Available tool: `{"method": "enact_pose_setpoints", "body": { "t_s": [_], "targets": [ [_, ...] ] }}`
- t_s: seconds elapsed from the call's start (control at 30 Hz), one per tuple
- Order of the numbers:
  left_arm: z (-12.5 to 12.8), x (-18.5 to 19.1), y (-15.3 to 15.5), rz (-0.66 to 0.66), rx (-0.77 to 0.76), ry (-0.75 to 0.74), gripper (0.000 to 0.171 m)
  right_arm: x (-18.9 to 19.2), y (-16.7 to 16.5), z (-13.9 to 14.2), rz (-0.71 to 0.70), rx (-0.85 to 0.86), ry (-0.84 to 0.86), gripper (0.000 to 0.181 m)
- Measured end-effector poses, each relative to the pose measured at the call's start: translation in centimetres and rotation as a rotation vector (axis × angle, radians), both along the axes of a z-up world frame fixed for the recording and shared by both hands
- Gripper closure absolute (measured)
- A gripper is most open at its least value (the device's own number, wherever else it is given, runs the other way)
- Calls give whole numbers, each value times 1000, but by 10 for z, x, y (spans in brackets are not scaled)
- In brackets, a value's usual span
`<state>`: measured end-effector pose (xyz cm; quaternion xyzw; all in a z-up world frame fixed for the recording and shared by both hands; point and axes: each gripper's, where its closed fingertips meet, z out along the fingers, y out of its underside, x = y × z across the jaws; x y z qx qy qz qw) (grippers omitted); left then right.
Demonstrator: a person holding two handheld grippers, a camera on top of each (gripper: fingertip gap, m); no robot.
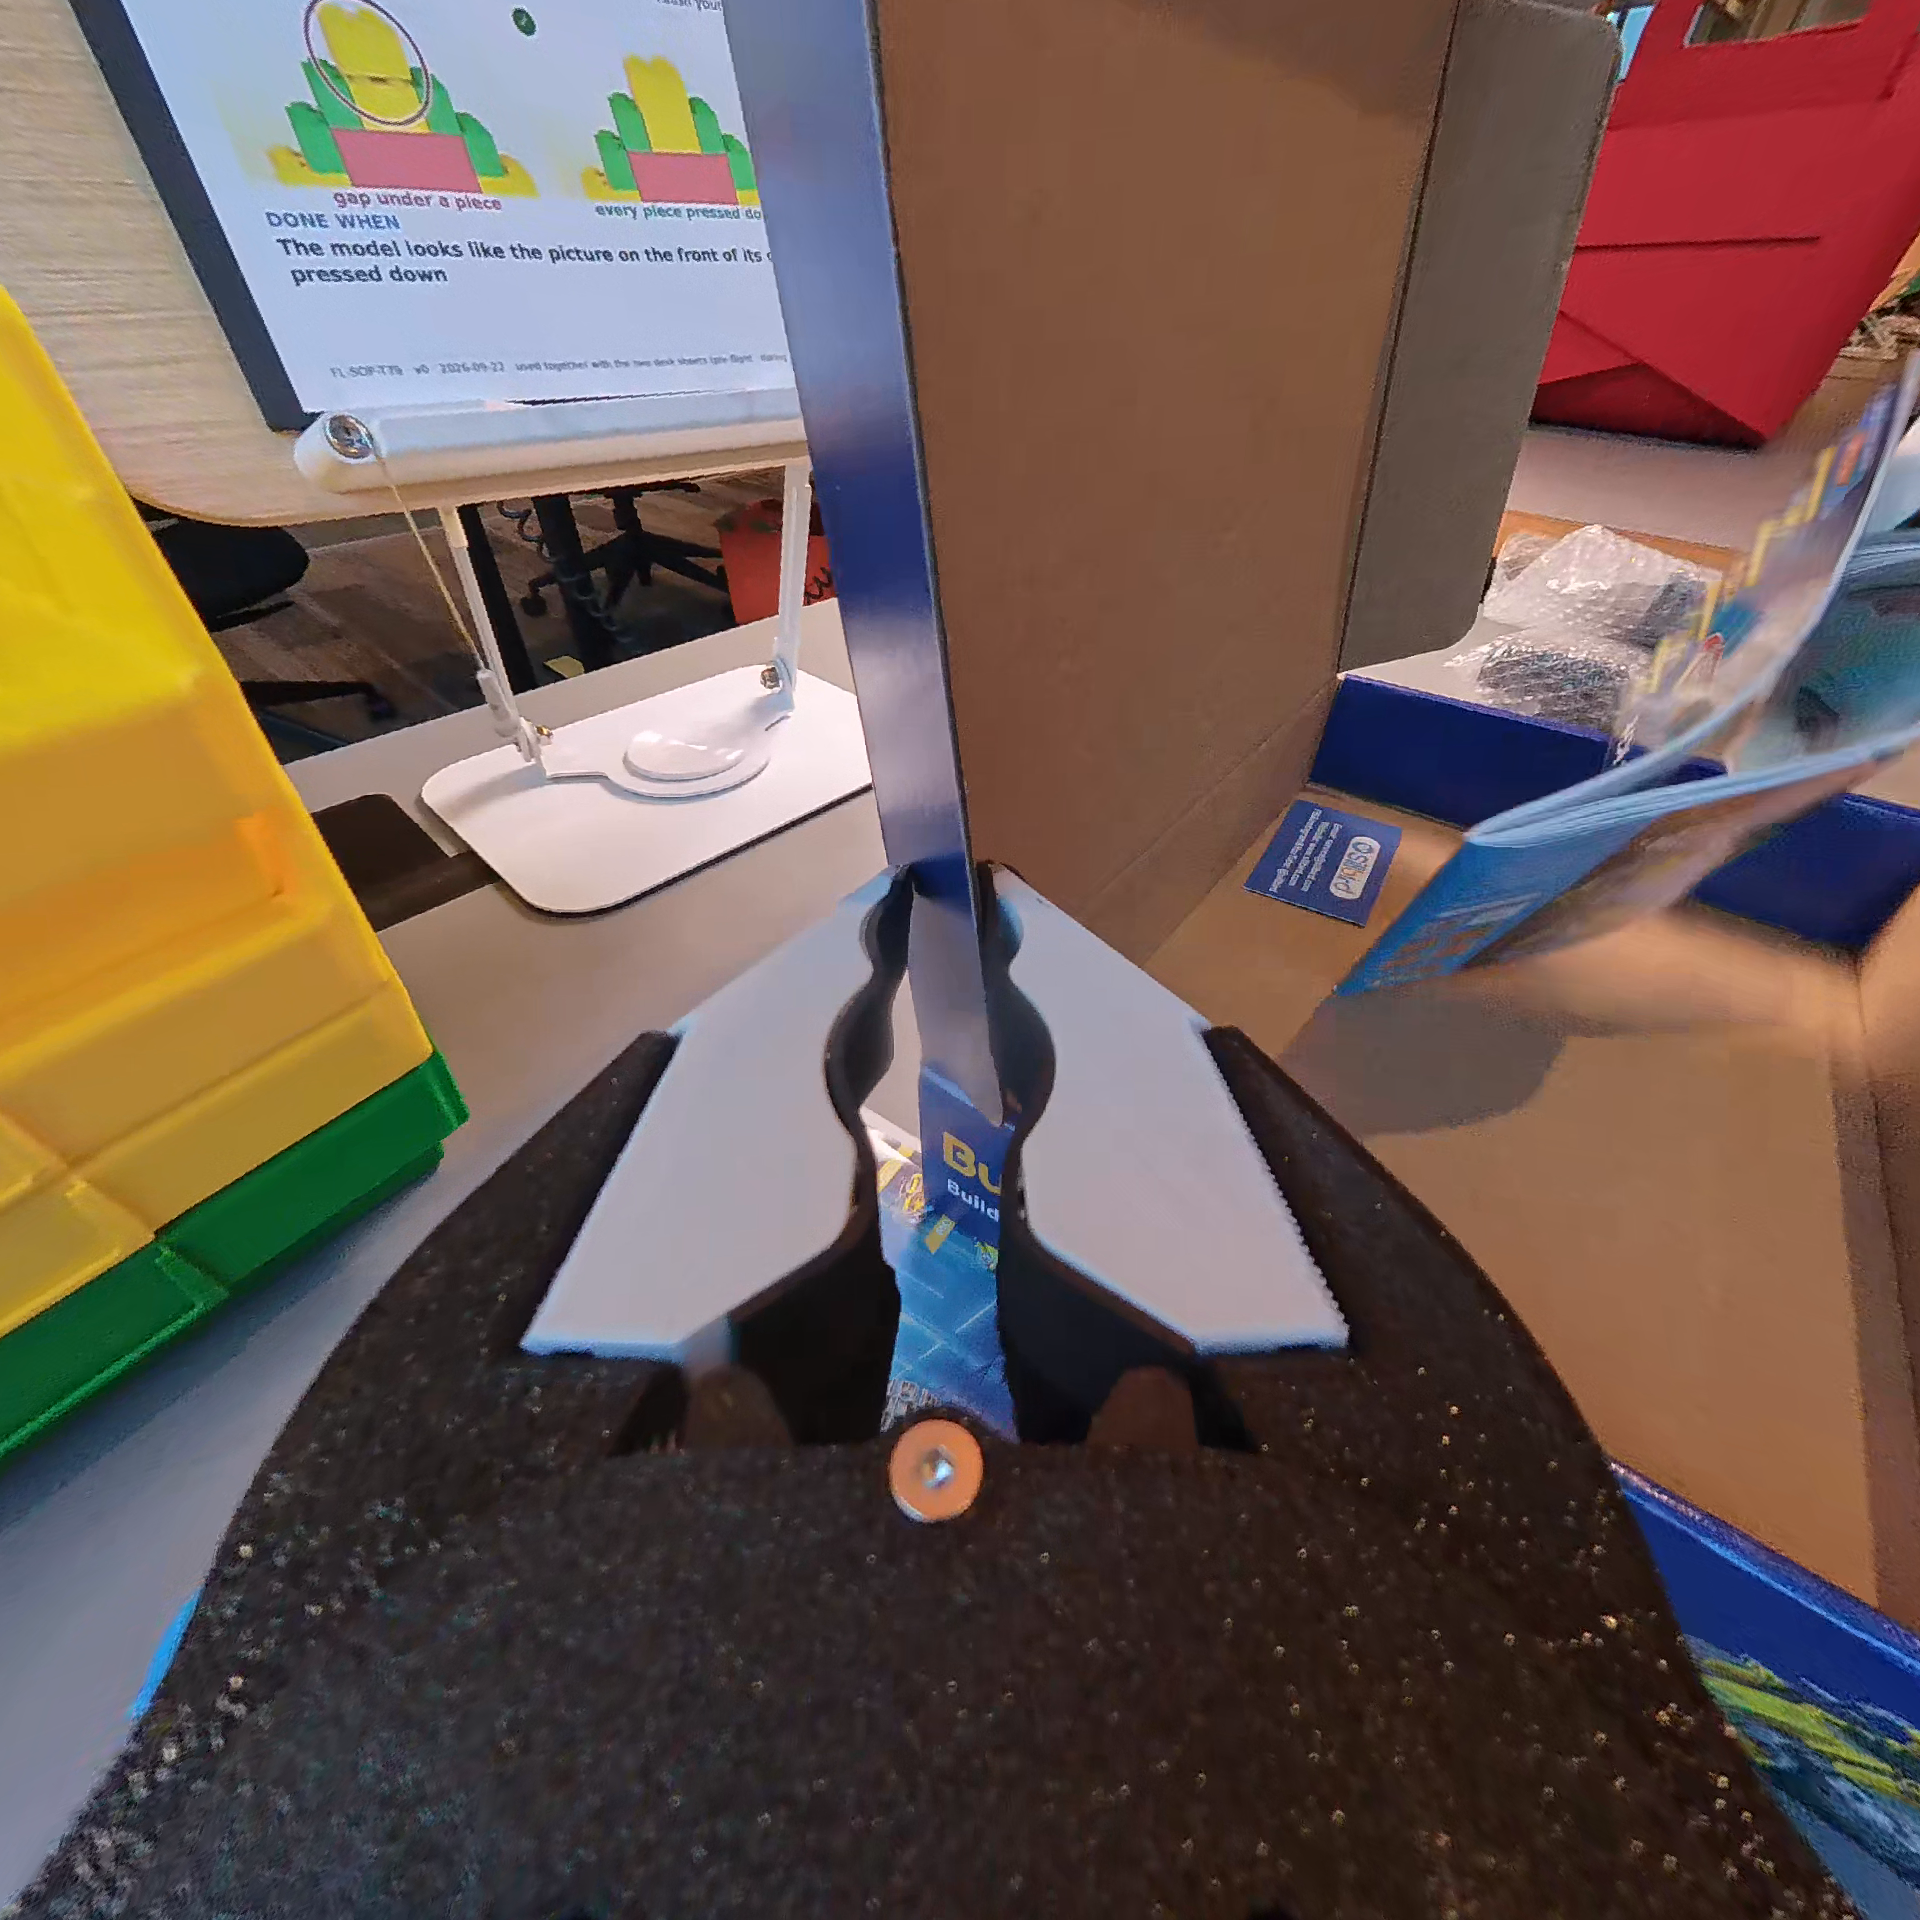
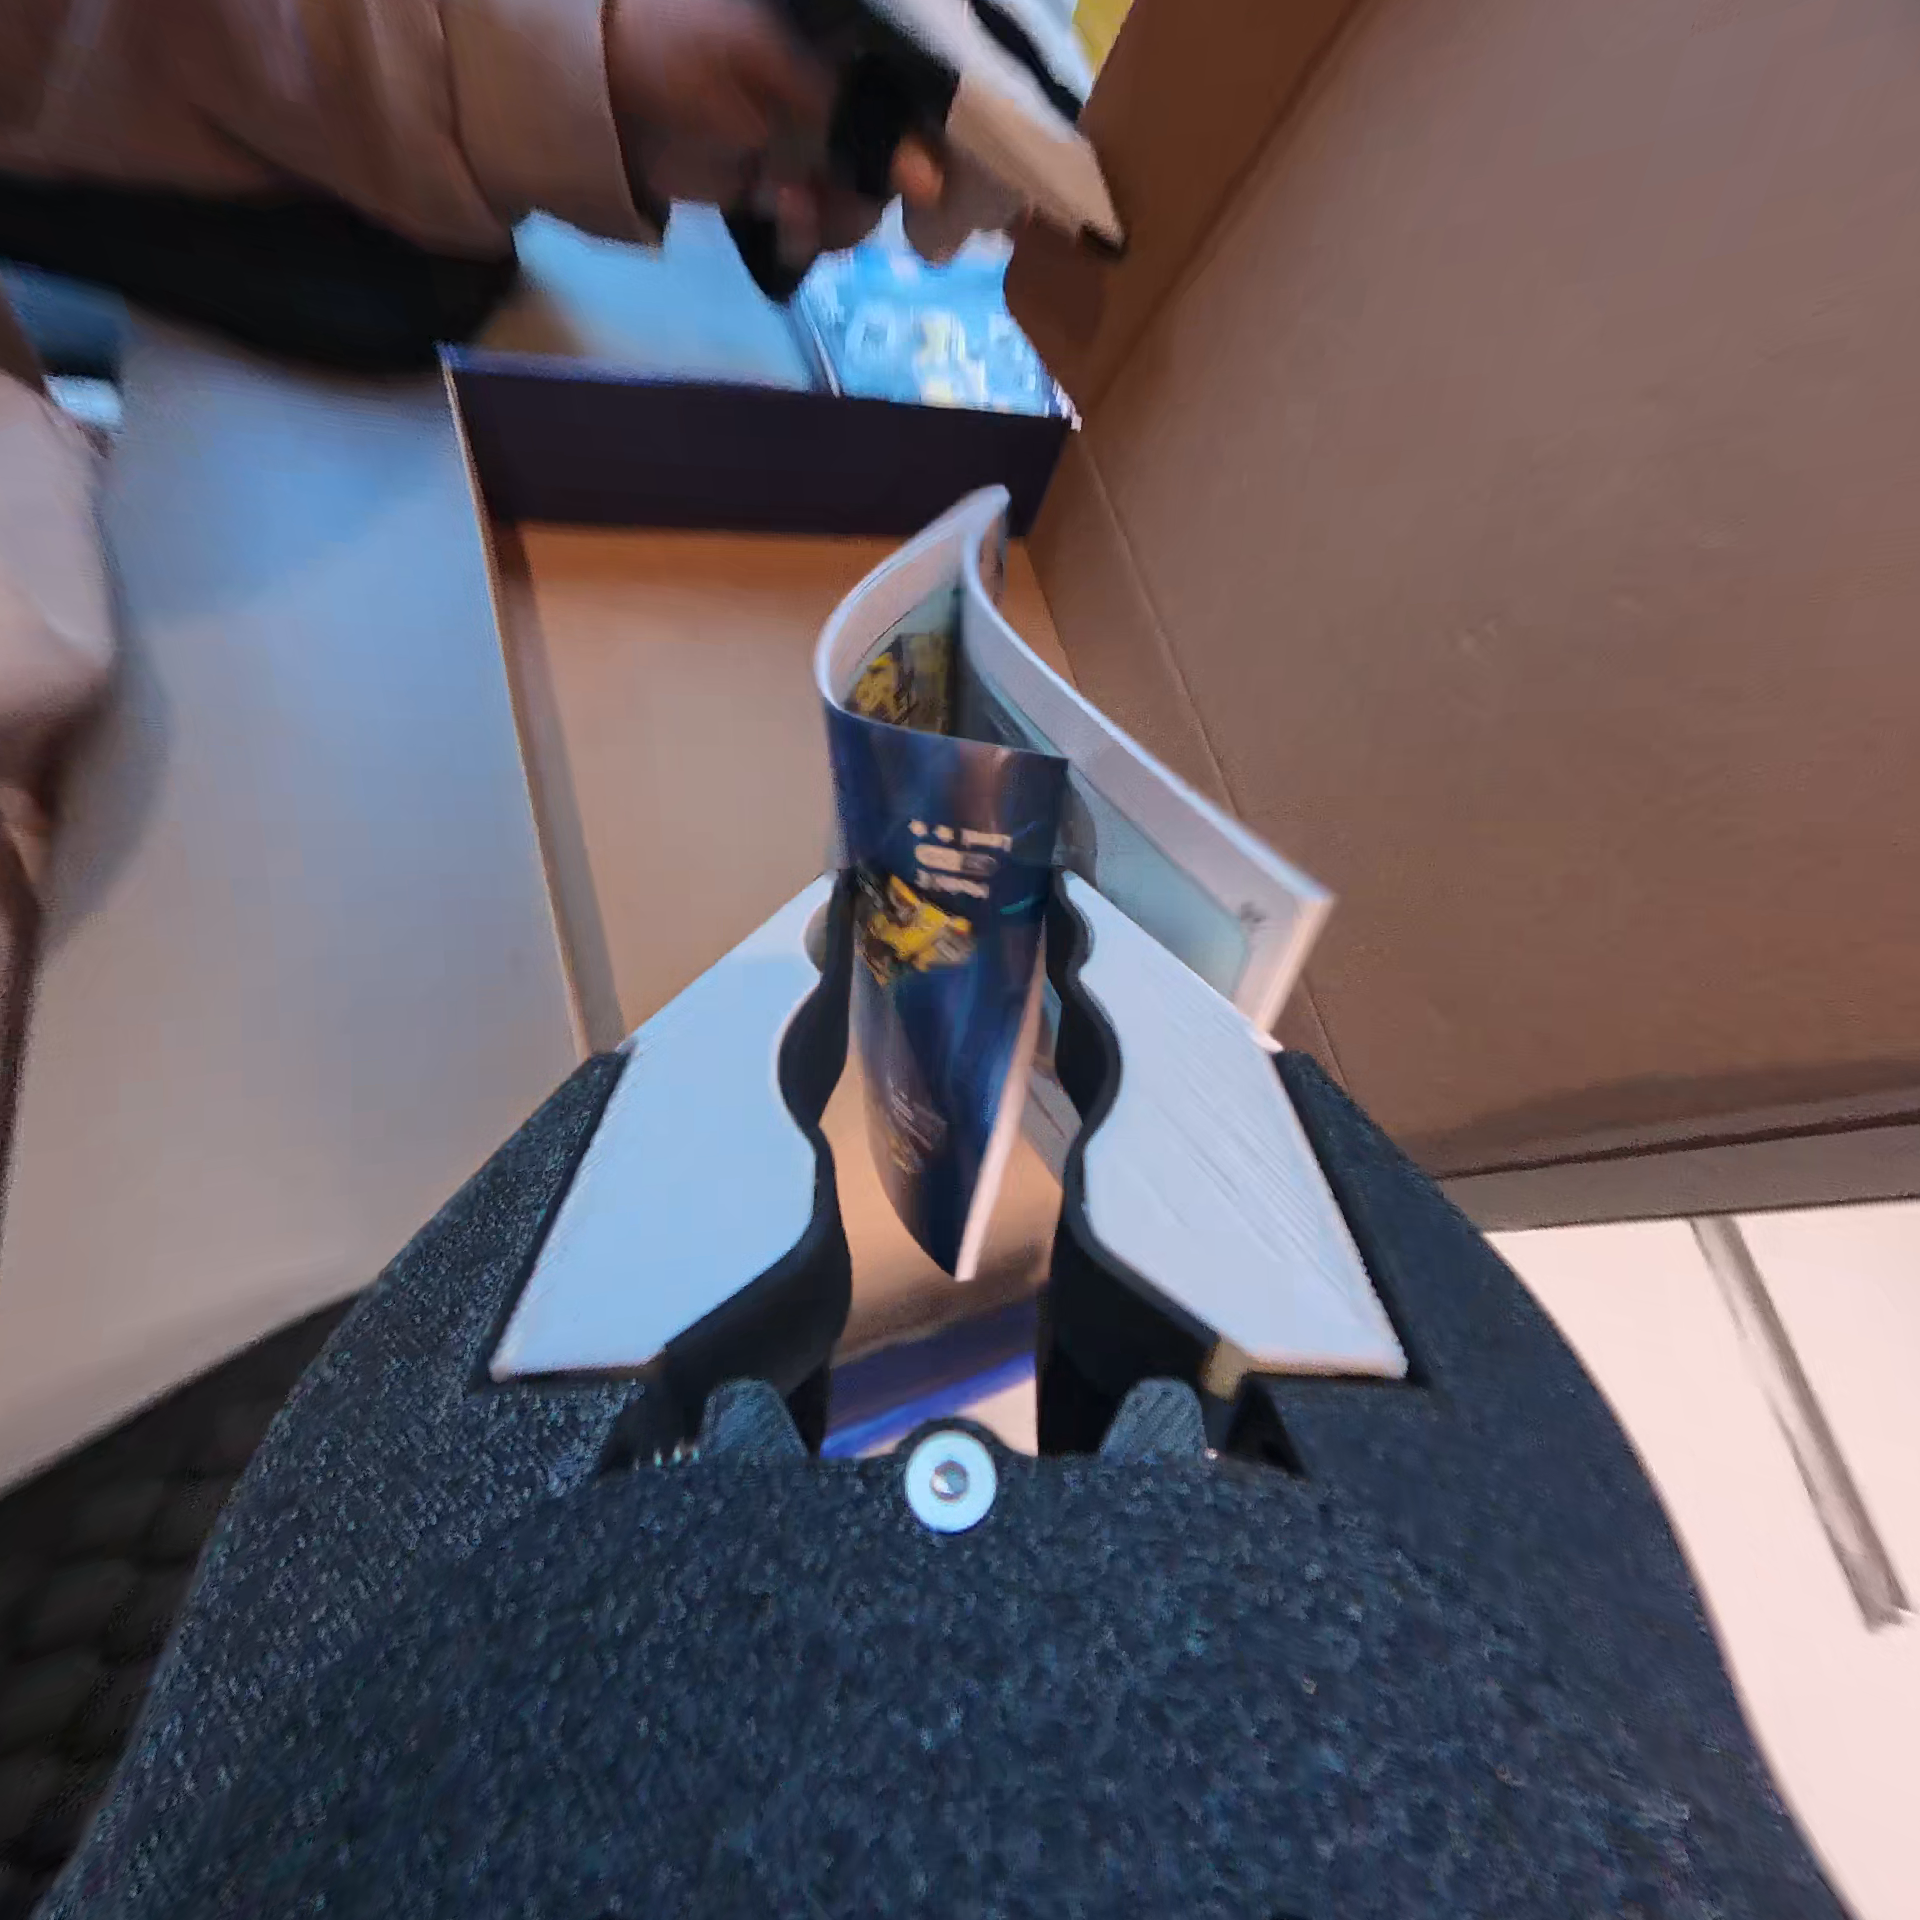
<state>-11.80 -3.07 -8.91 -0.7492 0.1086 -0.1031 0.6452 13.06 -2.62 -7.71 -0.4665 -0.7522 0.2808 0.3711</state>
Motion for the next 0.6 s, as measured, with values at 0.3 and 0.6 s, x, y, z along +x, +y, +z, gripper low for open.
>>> {"method": "enact_pose_setpoints", "body": {
  "t_s": [0.3, 0.6],
  "targets": [
    [0, 1, -1, 0, 6, -23, 158, -36, 14, 36, -138, -391, 84, 179],
    [-2, 4, -3, -21, 7, -17, 156, -36, -16, -74, -157, -311, -424, 104]
  ]
}}
